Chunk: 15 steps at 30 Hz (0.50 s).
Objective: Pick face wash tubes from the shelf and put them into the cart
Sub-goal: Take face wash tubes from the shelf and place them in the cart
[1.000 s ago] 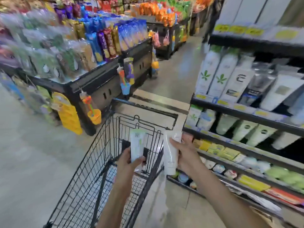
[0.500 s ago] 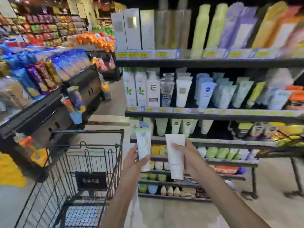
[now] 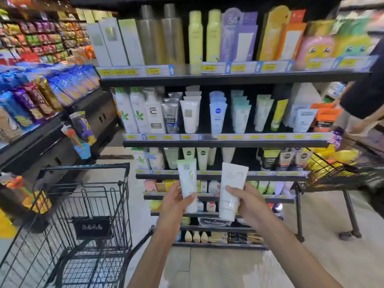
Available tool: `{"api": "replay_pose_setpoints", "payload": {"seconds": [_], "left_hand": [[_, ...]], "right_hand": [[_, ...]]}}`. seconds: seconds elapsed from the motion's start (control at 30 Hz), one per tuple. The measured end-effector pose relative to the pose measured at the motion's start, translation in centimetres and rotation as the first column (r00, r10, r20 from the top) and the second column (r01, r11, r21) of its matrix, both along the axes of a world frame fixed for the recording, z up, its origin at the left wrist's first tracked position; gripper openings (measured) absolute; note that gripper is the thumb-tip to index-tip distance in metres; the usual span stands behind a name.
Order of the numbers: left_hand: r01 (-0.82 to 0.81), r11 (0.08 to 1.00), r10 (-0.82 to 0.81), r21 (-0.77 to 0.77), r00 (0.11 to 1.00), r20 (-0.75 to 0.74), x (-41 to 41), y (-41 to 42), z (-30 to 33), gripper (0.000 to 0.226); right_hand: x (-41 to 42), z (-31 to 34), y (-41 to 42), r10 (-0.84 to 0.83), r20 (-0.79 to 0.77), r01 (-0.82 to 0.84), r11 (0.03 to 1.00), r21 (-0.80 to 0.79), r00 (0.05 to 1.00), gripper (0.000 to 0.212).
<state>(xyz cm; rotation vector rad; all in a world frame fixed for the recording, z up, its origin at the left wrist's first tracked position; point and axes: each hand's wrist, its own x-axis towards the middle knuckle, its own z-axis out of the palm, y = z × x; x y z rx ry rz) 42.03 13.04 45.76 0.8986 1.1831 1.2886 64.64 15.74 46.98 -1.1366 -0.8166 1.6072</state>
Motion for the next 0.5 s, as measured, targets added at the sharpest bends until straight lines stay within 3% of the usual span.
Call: {"api": "replay_pose_setpoints", "payload": {"seconds": [0.17, 0.37, 0.5], "left_hand": [[-0.011, 0.999, 0.011, -0.033, 1.000, -0.012, 4.6, -0.3, -0.7, 0.051], [0.005, 0.999, -0.007, -0.041, 0.999, -0.053, 8.8, -0.2, -1.0, 0.048], [0.021, 0.998, -0.026, -0.057, 0.996, -0.084, 10.5, 1.0, -1.2, 0.047]], "right_hand": [[4.8, -0.6, -1.1, -0.015, -0.063, 0.014, 1.000, -0.021, 0.998, 0.038], [9.4, -1.8, -1.2, -0.034, -0.051, 0.032, 0.999, -0.032, 0.998, 0.047], [11.1, -1.8, 0.0, -0.065, -0.034, 0.065, 0.998, -0.025, 0.997, 0.042]]}}
